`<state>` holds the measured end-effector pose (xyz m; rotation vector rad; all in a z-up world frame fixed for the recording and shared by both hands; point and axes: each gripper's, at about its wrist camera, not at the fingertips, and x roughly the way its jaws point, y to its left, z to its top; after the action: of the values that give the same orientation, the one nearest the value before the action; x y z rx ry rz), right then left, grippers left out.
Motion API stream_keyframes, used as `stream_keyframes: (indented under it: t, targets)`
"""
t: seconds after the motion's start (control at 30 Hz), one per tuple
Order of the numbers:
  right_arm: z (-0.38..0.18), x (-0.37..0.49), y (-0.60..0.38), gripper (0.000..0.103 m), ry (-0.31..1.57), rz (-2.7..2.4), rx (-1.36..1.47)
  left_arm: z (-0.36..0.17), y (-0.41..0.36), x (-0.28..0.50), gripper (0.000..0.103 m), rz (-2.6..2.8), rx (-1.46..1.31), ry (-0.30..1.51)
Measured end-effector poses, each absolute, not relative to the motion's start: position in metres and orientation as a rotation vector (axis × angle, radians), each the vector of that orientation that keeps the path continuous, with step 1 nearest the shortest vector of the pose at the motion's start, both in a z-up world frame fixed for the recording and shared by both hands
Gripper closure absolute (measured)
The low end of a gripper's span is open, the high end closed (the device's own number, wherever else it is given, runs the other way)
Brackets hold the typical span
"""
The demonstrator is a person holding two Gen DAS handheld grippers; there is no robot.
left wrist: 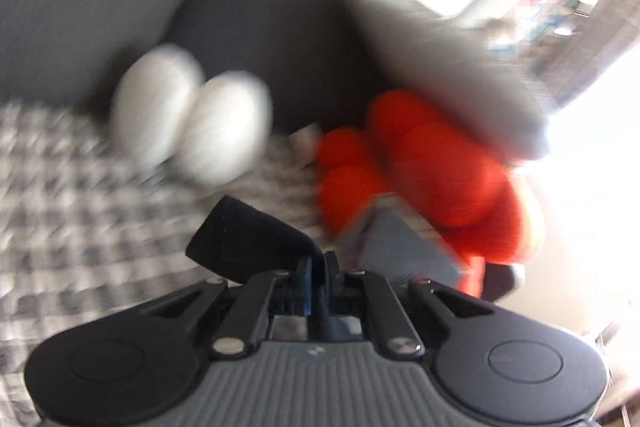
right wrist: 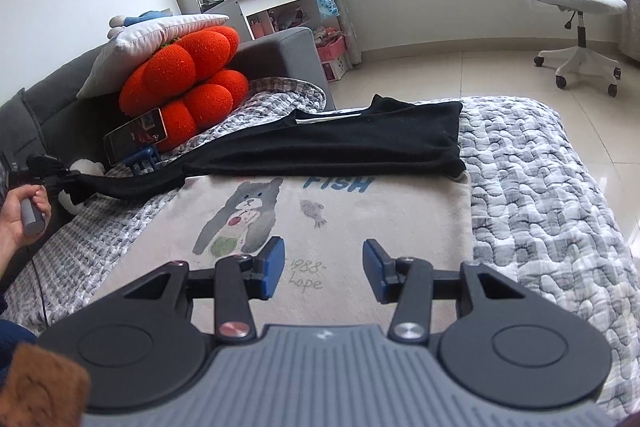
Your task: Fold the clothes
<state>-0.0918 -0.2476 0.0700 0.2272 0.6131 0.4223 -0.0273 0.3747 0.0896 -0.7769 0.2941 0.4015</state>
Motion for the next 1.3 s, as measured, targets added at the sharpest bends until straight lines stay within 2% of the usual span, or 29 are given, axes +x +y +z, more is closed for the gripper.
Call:
stream_keyframes:
  t: [0.2,0.37,0.43,0.6,0.67,0.73,0.87,1.0,1.3]
  targets:
    - [0.068,-0.09,-0.261,0.055,0.608,0.411,0.34,0.165,0.255,-0.012,0.098,0.121,-0.575,0.183]
    - [0.069,-0.088,-0.272,0.055,0.594,0.398,0.412,0.18,0.134,0.002,0.097,-0.15,-0.343,0.274]
    - [0.069,-0.089,-0.277,0.055,0.596,0.401,0.417,0.171,0.122,0.001,0.097,-0.196,-0.352,0.318]
    - [0.066,-0.089,-0.287,0.055,0.605,0.406,0.429,0.153,0.169,-0.002,0.091,-0.03,-0.549,0.392]
    - [0.065,-0.085,-0.286,0.055,0.607,0.417,0.45,0.148,0.203,-0.007,0.076,0.122,-0.615,0.38]
    - [0.065,-0.081,-0.282,0.055,0.61,0.435,0.475,0.137,0.238,-0.014,0.067,0.25,-0.736,0.378]
    - [0.069,-0.067,-0.259,0.054,0.631,0.508,0.524,0.098,0.293,-0.027,0.066,0.383,-1.055,0.386]
    - [0.084,-0.046,-0.22,0.052,0.673,0.61,0.527,0.072,0.304,-0.027,0.064,0.446,-0.991,0.425]
    - [0.106,0.035,-0.094,0.052,0.823,0.785,0.515,0.049,0.335,-0.025,0.064,0.442,-1.068,0.471]
